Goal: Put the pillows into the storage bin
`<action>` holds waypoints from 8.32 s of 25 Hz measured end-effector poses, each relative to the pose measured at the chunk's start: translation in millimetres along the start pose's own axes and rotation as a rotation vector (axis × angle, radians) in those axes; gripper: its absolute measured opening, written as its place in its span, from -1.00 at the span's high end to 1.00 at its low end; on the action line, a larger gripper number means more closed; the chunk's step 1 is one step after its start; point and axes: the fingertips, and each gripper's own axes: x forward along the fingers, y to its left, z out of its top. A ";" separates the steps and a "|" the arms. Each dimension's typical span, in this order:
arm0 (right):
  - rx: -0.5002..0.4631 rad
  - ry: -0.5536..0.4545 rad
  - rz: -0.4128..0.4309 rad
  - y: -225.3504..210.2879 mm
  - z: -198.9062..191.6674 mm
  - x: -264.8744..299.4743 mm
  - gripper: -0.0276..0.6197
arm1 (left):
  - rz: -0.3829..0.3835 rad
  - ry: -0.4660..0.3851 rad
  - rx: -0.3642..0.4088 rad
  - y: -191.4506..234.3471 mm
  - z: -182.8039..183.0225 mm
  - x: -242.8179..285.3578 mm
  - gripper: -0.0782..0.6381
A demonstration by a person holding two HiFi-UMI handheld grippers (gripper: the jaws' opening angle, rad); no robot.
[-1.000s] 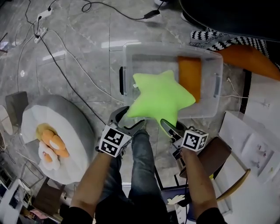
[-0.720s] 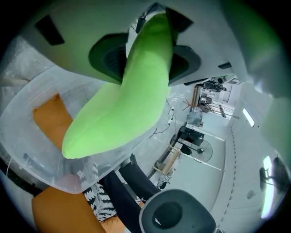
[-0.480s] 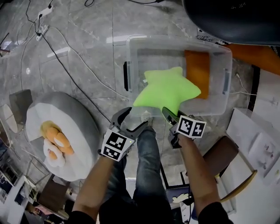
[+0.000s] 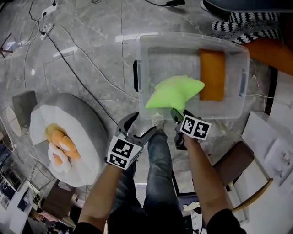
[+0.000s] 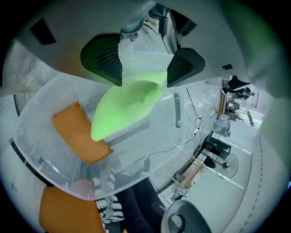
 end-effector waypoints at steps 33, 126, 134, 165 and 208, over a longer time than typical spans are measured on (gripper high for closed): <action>-0.513 -0.829 0.138 262.7 44.3 -372.7 0.70 | 0.141 -0.465 0.255 -68.3 191.7 -281.1 0.52; -1.741 0.271 0.832 686.7 -498.7 26.1 0.82 | 1.344 -0.907 -1.100 85.2 -476.1 -632.2 0.69; -1.646 0.311 0.648 643.0 -469.7 147.6 0.82 | 1.305 -0.920 -1.158 124.2 -522.4 -561.5 0.68; -1.431 0.427 0.228 551.6 -494.1 330.2 -0.26 | 1.240 -0.957 -1.198 118.0 -573.2 -510.5 0.67; -1.404 0.150 1.015 736.5 -296.3 -189.6 0.61 | 1.232 -0.905 -0.710 67.6 -213.2 -669.7 0.50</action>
